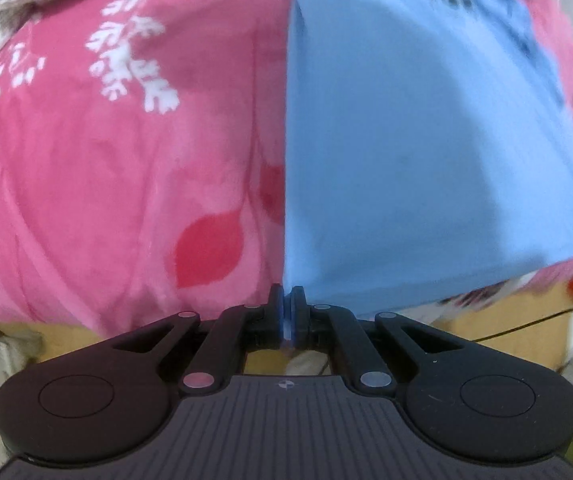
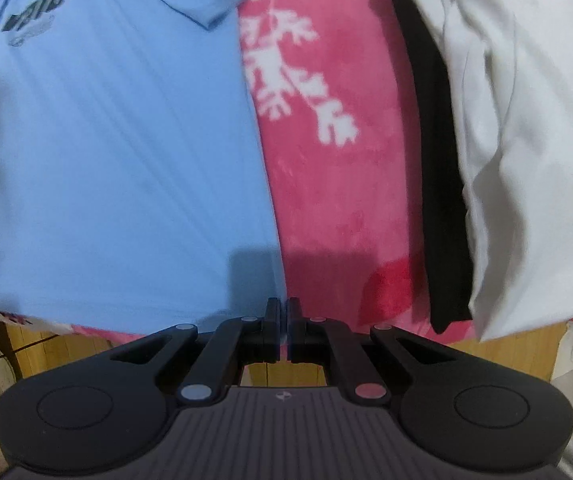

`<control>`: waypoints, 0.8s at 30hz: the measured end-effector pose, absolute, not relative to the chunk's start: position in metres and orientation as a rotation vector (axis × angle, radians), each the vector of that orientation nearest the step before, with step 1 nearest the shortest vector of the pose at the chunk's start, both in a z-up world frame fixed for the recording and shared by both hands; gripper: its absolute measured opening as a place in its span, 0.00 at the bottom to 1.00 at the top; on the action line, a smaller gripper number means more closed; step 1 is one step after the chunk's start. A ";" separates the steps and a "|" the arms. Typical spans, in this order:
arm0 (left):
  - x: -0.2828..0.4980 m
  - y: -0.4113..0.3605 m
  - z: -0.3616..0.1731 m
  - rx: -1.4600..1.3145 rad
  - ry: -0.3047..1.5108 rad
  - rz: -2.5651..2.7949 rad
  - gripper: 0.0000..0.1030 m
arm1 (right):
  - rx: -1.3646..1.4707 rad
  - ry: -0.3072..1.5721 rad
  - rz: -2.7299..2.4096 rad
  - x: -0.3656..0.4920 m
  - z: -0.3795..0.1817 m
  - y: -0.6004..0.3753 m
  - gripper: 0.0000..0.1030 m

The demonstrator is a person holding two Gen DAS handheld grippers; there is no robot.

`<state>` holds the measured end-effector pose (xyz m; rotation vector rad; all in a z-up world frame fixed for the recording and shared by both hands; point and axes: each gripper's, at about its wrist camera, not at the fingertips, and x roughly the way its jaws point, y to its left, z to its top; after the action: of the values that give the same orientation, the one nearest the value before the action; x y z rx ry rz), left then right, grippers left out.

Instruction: Fold clothes

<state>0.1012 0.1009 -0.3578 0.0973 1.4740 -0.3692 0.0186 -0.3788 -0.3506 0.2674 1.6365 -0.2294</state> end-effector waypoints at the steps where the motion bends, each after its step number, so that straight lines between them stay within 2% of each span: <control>1: 0.100 0.098 -0.365 0.133 1.482 -0.378 0.01 | 0.262 1.645 -0.230 0.018 -0.361 -0.380 0.02; 3: 0.095 0.087 -0.386 0.227 1.494 -0.404 0.01 | 0.255 1.653 -0.228 0.018 -0.382 -0.380 0.03; 6: 0.089 0.075 -0.394 0.316 1.462 -0.426 0.02 | 0.255 1.644 -0.212 0.017 -0.379 -0.384 0.05; 7: 0.087 0.073 -0.393 0.337 1.450 -0.435 0.03 | 0.263 1.633 -0.215 0.013 -0.373 -0.386 0.15; 8: 0.083 0.073 -0.389 0.348 1.441 -0.441 0.09 | 0.255 1.622 -0.219 0.009 -0.365 -0.389 0.34; 9: 0.079 0.075 -0.386 0.360 1.459 -0.437 0.20 | 0.232 1.611 -0.225 0.005 -0.357 -0.391 0.39; 13: 0.063 0.086 -0.371 0.397 1.514 -0.392 0.23 | 0.136 1.577 -0.226 0.001 -0.329 -0.400 0.39; 17: 0.059 0.102 -0.342 0.384 1.524 -0.246 0.23 | 0.079 1.444 -0.149 0.022 -0.293 -0.397 0.37; 20: 0.072 0.109 -0.303 0.337 1.458 -0.129 0.23 | 0.062 1.263 -0.034 0.061 -0.258 -0.390 0.37; 24: 0.117 0.119 -0.249 0.212 1.246 -0.001 0.26 | 0.026 0.985 0.147 0.127 -0.206 -0.378 0.37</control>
<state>0.1165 0.1195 -0.2486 0.2121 1.2461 -0.0008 0.1274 -0.3776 -0.2059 0.0259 0.9849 0.1474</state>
